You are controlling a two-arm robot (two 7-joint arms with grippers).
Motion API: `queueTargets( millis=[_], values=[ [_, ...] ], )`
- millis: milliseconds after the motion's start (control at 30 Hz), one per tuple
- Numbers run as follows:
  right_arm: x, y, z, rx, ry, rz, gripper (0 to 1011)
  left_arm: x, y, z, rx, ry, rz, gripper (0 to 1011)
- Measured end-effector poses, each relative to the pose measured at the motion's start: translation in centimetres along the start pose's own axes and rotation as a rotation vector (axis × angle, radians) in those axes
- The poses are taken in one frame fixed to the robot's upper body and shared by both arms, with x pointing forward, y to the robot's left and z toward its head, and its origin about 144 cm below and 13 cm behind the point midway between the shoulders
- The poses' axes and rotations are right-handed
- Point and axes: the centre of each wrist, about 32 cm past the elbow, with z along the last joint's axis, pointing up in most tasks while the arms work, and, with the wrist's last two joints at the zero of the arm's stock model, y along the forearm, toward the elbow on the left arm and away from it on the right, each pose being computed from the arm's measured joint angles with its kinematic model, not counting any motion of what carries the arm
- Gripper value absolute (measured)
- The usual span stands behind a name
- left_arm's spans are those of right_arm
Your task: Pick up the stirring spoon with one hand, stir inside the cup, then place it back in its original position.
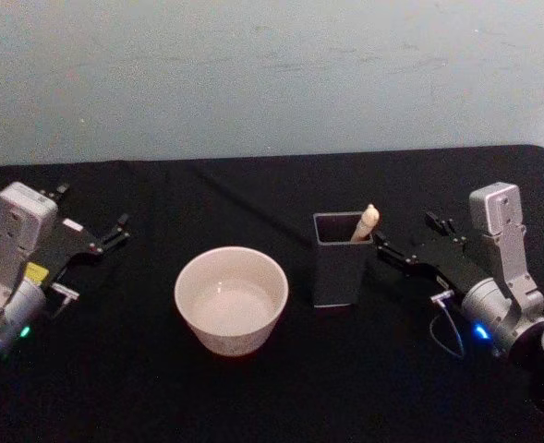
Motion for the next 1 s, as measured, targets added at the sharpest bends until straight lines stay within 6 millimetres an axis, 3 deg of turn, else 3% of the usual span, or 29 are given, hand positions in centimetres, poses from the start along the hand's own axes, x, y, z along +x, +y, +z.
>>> queueTargets(
  millis=[1000],
  values=[
    [0.01, -0.01, 0.04, 0.001, 0.001, 0.000, 1002, 0.00, 0.00, 0.00, 0.000, 0.000, 0.000, 1001]
  ],
)
